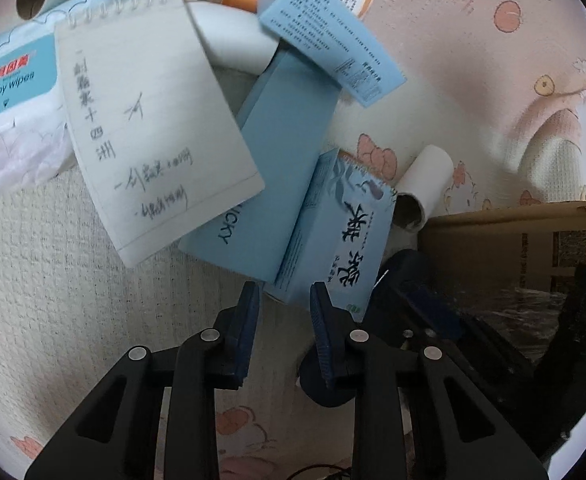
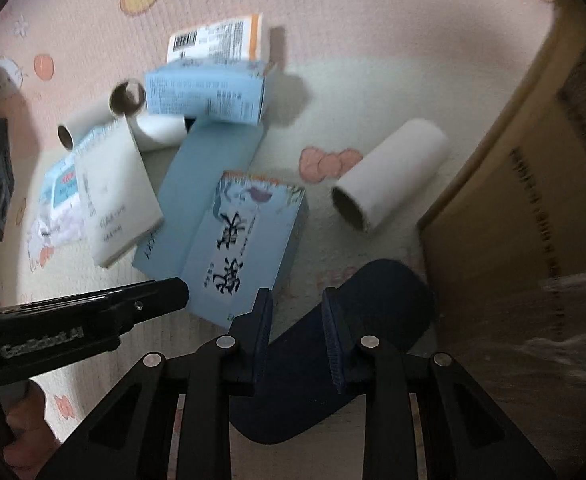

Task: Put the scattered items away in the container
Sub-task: 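Move the left gripper onto the blue seaweed-print box, then grasp the blue seaweed-print box with the left gripper and lift it, then carry the blue box over the cardboard box and lower it inside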

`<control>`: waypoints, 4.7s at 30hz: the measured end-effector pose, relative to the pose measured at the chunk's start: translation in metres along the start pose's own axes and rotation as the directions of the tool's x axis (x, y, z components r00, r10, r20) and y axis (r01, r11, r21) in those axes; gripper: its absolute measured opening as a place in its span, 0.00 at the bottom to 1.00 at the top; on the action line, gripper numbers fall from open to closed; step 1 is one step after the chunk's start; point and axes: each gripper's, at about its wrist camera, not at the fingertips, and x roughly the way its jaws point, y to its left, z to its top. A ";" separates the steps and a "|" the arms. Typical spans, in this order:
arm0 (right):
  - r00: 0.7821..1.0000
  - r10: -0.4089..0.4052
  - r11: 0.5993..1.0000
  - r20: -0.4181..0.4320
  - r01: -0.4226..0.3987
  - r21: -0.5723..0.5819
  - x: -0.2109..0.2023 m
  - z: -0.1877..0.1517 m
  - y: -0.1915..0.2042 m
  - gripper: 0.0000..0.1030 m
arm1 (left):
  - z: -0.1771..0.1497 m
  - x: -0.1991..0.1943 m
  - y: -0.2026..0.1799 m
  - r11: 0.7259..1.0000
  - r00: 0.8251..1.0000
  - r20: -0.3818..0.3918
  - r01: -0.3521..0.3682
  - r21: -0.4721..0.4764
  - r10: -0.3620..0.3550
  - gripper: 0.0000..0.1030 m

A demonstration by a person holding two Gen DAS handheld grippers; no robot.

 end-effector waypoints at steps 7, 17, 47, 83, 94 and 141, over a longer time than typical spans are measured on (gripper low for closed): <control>0.986 0.159 0.986 -0.060 -0.156 0.052 0.005 0.002 -0.005 0.22 | -0.001 0.002 0.005 1.000 1.000 -0.022 0.013 -0.014 -0.014 0.28; 0.989 0.142 0.989 -0.042 -0.140 0.043 0.005 0.000 0.000 0.23 | -0.009 0.004 0.019 0.985 0.994 -0.029 0.104 -0.135 -0.109 0.30; 1.000 0.008 0.996 -0.030 -0.011 -0.090 -0.010 0.000 0.012 0.28 | 0.005 -0.013 0.037 0.968 0.989 0.100 0.126 -0.217 -0.106 0.43; 0.970 0.232 0.972 -0.073 -0.233 -0.009 0.018 0.006 0.030 0.48 | -0.004 -0.009 0.070 0.959 0.990 0.056 0.140 -0.246 -0.130 0.45; 0.959 0.271 0.955 -0.087 -0.279 -0.100 0.029 0.016 0.034 0.53 | 0.004 -0.002 0.073 0.949 0.985 0.029 0.171 -0.265 -0.169 0.45; 0.938 0.045 0.981 0.343 0.023 -0.190 -0.161 0.048 0.040 0.66 | 0.017 -0.139 -0.072 0.927 0.898 0.236 0.343 0.154 -0.371 0.43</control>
